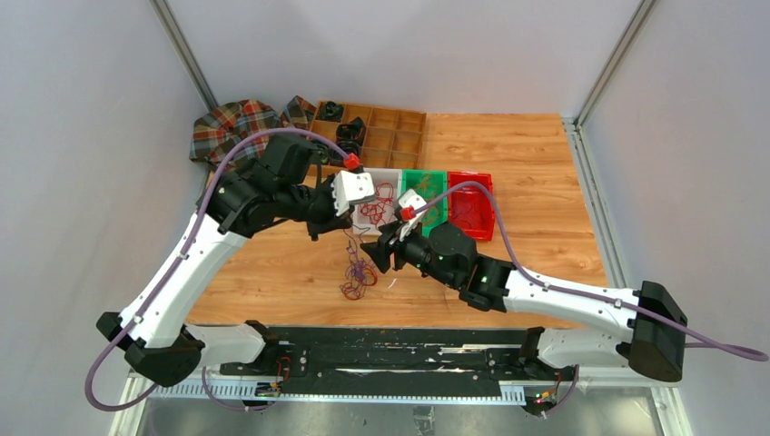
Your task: Untangle the cables
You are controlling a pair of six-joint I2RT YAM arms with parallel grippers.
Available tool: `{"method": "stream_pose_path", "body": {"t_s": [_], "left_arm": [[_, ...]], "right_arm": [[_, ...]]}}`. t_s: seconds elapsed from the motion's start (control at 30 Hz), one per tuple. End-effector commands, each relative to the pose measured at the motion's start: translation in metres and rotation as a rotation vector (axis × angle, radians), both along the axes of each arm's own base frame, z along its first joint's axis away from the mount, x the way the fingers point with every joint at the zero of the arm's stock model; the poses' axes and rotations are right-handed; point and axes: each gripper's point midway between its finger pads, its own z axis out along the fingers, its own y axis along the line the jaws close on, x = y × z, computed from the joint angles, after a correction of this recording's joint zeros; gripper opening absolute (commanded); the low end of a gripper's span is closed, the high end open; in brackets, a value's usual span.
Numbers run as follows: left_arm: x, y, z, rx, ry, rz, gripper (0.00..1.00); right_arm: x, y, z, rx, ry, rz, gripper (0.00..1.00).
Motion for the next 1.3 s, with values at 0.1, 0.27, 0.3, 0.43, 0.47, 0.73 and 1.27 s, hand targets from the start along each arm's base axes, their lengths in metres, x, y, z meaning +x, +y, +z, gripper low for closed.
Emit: {"method": "stream_pose_path", "body": {"t_s": [0.1, 0.27, 0.3, 0.43, 0.47, 0.73, 1.27], "left_arm": [[-0.013, 0.005, 0.038, -0.059, -0.100, -0.045, 0.00], [-0.010, 0.011, 0.066, -0.083, -0.202, -0.030, 0.00], [-0.010, 0.013, 0.071, -0.085, -0.220, -0.023, 0.00], [-0.005, 0.020, 0.083, -0.078, -0.285, 0.000, 0.00], [-0.004, 0.022, 0.086, -0.074, -0.301, 0.003, 0.00], [-0.003, 0.029, 0.114, -0.096, -0.394, 0.019, 0.00], [-0.019, 0.015, 0.138, -0.187, -0.419, -0.086, 0.00]], "right_arm": [[0.020, 0.002, 0.011, 0.017, -0.068, -0.098, 0.46], [0.027, -0.019, -0.018, -0.034, -0.057, -0.190, 0.30], [0.029, -0.025, -0.024, -0.042, -0.051, -0.214, 0.25], [0.035, -0.059, -0.043, -0.047, -0.027, -0.344, 0.10], [0.037, -0.068, -0.045, -0.039, -0.022, -0.378, 0.10], [0.042, -0.112, -0.040, 0.035, -0.015, -0.514, 0.08], [0.011, -0.015, 0.068, 0.210, -0.064, 0.014, 0.66]]}}
